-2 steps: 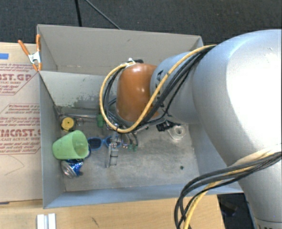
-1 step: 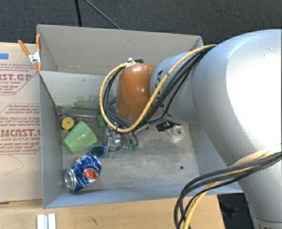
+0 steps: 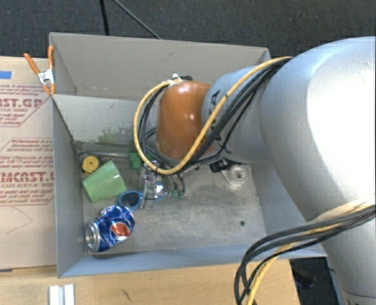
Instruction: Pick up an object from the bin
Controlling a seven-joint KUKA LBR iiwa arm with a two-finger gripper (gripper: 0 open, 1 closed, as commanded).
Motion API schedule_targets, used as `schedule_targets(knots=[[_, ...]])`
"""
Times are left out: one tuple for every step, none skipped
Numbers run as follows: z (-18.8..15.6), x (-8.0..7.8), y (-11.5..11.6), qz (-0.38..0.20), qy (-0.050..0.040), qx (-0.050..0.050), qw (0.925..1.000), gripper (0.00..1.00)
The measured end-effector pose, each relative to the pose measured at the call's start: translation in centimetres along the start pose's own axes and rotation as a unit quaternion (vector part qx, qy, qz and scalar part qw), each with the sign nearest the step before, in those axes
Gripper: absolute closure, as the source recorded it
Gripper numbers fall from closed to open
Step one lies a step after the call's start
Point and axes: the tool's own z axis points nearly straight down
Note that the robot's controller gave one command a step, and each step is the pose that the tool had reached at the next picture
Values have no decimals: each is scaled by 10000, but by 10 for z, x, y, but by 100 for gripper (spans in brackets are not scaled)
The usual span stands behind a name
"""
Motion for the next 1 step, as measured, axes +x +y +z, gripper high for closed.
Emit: schedule_targets(knots=[[-32, -1, 1, -1, -10, -3, 10000, 100]])
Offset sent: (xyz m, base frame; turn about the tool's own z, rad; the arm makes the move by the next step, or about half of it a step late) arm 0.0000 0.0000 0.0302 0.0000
